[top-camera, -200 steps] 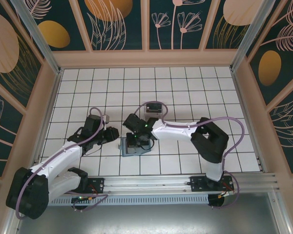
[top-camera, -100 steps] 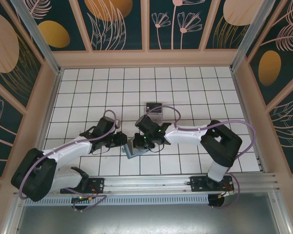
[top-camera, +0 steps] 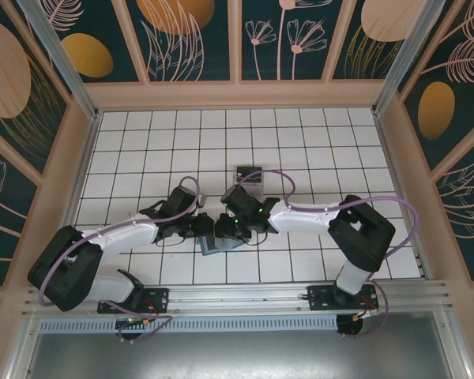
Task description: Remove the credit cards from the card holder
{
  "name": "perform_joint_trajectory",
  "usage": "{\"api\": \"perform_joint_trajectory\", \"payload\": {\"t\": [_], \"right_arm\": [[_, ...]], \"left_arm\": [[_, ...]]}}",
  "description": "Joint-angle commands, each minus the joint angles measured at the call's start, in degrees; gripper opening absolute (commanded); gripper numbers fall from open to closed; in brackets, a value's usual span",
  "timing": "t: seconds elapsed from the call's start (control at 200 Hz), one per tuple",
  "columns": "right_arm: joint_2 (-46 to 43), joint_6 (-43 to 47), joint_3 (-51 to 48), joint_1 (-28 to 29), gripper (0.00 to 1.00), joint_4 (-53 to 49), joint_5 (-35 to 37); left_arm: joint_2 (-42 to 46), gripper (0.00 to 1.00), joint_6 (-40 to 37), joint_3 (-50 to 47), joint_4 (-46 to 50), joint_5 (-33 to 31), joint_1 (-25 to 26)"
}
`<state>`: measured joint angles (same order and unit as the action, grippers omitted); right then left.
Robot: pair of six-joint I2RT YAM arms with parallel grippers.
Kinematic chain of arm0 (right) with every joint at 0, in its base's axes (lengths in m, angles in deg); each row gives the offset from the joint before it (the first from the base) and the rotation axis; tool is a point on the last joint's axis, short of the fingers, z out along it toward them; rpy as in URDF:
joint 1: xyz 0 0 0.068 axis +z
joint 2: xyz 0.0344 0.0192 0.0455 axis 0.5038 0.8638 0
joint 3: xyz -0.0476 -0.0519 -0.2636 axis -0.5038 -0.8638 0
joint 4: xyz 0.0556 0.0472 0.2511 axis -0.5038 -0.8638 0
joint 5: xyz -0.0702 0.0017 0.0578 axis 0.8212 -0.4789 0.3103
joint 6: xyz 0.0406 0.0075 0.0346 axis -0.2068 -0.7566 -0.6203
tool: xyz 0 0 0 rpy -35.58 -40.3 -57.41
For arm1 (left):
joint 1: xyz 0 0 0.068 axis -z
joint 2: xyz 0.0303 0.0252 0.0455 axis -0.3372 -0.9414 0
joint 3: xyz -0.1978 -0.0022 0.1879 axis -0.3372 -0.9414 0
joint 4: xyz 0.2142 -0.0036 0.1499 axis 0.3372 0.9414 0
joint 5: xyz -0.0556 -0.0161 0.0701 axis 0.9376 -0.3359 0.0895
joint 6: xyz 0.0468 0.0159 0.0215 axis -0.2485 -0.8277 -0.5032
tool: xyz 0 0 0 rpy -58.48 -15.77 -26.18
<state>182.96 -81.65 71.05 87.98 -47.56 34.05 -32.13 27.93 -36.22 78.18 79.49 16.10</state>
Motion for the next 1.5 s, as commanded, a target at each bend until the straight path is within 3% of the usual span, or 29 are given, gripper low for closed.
{"api": "perform_joint_trajectory", "payload": {"t": [0.0,0.495,1.061,1.491], "right_arm": [[-4.0,2.5,2.4,-1.4,0.25,-5.3,4.4],[-13.8,2.6,-1.7,-6.5,0.27,-8.4,12.7],[-16.3,3.1,-3.0,-7.4,0.27,-7.7,12.5],[-11.5,4.7,-2.0,-7.4,0.28,-2.1,2.2]], "left_arm": [[-1.0,0.18,-0.6,2.0,-0.2,1.5,0.6],[-5.0,0.18,0.9,5.8,-0.9,1.2,3.7],[-14.5,0.19,1.9,12.2,-1.7,0.0,10.3],[-3.2,0.22,3.6,10.2,6.4,-13.6,10.0]]}}
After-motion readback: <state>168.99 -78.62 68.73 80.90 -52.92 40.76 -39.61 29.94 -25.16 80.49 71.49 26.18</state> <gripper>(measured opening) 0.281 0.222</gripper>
